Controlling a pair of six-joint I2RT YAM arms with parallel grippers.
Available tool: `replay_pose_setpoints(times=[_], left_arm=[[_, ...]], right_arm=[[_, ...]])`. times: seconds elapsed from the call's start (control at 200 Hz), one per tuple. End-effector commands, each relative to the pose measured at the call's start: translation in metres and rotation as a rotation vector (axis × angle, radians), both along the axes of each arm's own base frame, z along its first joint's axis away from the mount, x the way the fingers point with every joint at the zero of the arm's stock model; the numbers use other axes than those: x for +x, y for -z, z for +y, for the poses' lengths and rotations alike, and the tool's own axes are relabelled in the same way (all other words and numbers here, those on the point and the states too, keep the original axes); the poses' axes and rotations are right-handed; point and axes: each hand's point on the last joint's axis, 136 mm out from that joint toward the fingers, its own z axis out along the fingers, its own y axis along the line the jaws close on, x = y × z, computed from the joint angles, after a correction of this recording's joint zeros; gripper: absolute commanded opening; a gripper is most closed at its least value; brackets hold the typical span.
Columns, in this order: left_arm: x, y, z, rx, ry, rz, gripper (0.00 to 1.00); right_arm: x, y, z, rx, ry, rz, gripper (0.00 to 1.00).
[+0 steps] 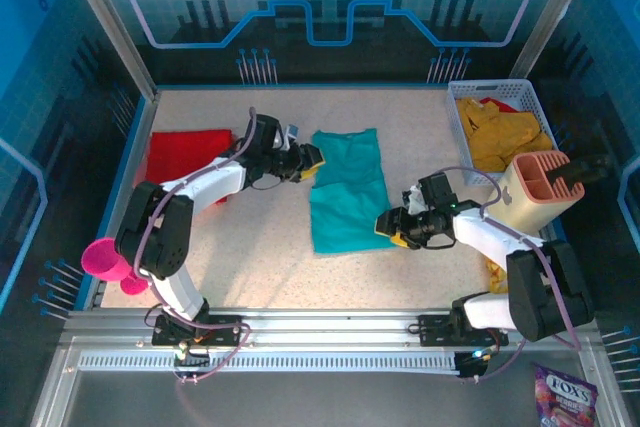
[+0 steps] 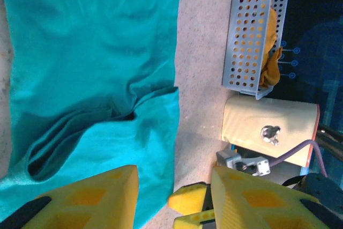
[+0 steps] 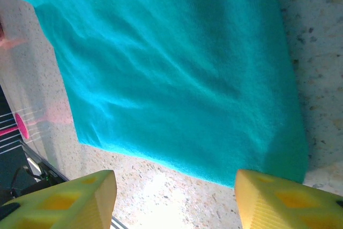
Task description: Fold and stack the t-shirts
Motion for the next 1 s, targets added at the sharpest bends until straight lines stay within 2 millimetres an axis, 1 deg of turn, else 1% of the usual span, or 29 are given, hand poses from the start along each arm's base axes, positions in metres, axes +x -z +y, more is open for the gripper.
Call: replay_pose_setpoints(times=[0.0, 0.075, 0.125, 0.195, 0.255, 0.4, 0.5, 0.545, 0.615, 0.655, 0.735, 0.805, 0.855, 0.901, 0.996], left_arm=[[-0.017, 0.015, -0.024, -0.047, 0.068, 0.062, 0.40], [-0.019, 0.028, -0.042, -0.081, 0.090, 0.093, 0.40], [-0.017, 0.032, -0.053, -0.110, 0.097, 0.100, 0.39], [-0.012, 0.041, -0.063, -0.126, 0.097, 0.111, 0.39], [-0.007, 0.050, -0.067, -0.132, 0.096, 0.124, 0.39], [0.008, 0.073, -0.063, -0.120, 0.080, 0.156, 0.38], [0.018, 0.086, -0.052, -0.095, 0.072, 0.178, 0.38], [0.023, 0.085, -0.048, -0.099, 0.070, 0.179, 0.38], [0.028, 0.073, -0.043, -0.111, 0.078, 0.163, 0.38], [0.028, 0.062, -0.043, -0.118, 0.095, 0.153, 0.38], [0.025, 0.034, -0.045, -0.134, 0.139, 0.121, 0.40], [0.015, 0.011, -0.044, -0.139, 0.173, 0.095, 0.41], [0.005, 0.001, -0.039, -0.117, 0.184, 0.077, 0.42], [-0.008, -0.002, -0.032, -0.078, 0.190, 0.071, 0.43], [-0.037, 0.009, -0.012, 0.015, 0.189, 0.082, 0.45]], right_arm=[[0.005, -0.008, -0.005, -0.016, 0.003, -0.015, 0.61], [0.005, -0.004, -0.007, -0.022, 0.011, -0.007, 0.61], [0.003, -0.003, -0.008, -0.021, 0.016, -0.001, 0.61], [0.001, 0.000, -0.010, -0.025, 0.023, 0.005, 0.61], [-0.002, 0.005, -0.013, -0.037, 0.031, 0.015, 0.61], [-0.010, 0.016, -0.023, -0.050, 0.051, 0.056, 0.61], [-0.013, 0.017, -0.028, -0.049, 0.067, 0.059, 0.61], [-0.014, 0.014, -0.029, -0.048, 0.069, 0.055, 0.61], [-0.012, 0.008, -0.032, -0.047, 0.074, 0.044, 0.61], [-0.012, 0.006, -0.033, -0.047, 0.077, 0.040, 0.61], [-0.009, 0.001, -0.036, -0.046, 0.087, 0.026, 0.62], [-0.007, 0.000, -0.038, -0.038, 0.095, 0.031, 0.62], [-0.006, -0.001, -0.038, -0.035, 0.093, 0.039, 0.62], [-0.005, 0.000, -0.038, -0.040, 0.089, 0.049, 0.62], [-0.003, 0.000, -0.037, -0.045, 0.075, 0.059, 0.63]])
